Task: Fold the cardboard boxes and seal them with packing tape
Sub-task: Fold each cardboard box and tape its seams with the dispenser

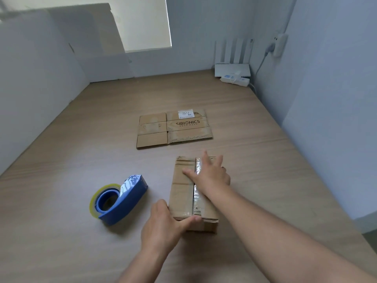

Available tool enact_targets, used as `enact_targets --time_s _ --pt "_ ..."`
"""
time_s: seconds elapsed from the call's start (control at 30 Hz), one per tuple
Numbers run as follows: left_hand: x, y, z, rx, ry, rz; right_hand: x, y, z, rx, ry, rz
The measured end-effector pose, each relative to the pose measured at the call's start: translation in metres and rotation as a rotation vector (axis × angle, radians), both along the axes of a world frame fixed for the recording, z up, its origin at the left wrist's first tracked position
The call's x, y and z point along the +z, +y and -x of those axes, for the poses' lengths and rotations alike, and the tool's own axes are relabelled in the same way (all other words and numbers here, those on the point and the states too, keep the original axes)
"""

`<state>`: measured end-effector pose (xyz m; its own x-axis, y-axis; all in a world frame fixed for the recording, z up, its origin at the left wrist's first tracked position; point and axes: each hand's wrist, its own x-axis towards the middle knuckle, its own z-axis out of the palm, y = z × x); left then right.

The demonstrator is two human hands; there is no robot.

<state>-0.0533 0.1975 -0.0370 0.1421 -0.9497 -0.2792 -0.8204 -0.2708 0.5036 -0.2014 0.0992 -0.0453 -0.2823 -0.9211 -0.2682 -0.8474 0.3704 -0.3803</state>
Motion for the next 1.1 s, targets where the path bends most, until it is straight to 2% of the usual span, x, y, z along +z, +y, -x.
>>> enact_targets --time_s 0.1,0.23,0.3,0.37,0.4,0.47,0.6,0.73,0.87,0.93,1.0,1.03,1.1 --pt "-0.007 -0.001 0.004 0.057 0.004 0.016 -0.006 0.034 -0.007 0.141 0.023 0.028" --pt "-0.015 -0.003 0.005 0.039 -0.022 0.055 -0.015 0.073 0.006 0.232 -0.119 0.028" --pt "-0.018 -0.008 -0.001 -0.06 0.098 0.054 -0.015 0.083 0.017 0.265 -0.215 0.027" --pt "-0.017 -0.016 -0.01 -0.218 0.299 -0.01 -0.01 0.084 0.026 0.28 -0.285 0.011" --pt "-0.013 -0.019 -0.014 -0.296 0.342 -0.047 -0.007 0.084 0.029 0.285 -0.306 -0.001" --pt "-0.011 -0.021 -0.02 -0.375 0.325 -0.091 -0.002 0.08 0.031 0.309 -0.338 -0.026" --pt "-0.012 -0.016 -0.024 -0.38 0.262 -0.075 0.002 0.083 0.037 0.37 -0.422 -0.069" --pt "-0.011 -0.015 -0.027 -0.415 0.19 -0.078 0.001 0.083 0.041 0.43 -0.395 -0.081" --pt "-0.008 -0.018 -0.054 -0.536 0.29 -0.181 0.001 0.076 0.042 0.459 -0.374 -0.091" --pt "-0.006 -0.021 -0.07 -0.436 0.276 -0.038 0.004 0.069 0.043 0.473 -0.359 -0.096" --pt "-0.008 -0.029 -0.084 -0.229 0.096 0.152 0.006 0.064 0.043 0.477 -0.335 -0.096" --pt "-0.009 -0.033 -0.09 -0.115 -0.02 0.192 0.006 0.062 0.042 0.474 -0.332 -0.097" --pt "-0.014 -0.04 -0.1 0.026 -0.188 0.135 0.005 0.061 0.041 0.466 -0.335 -0.097"
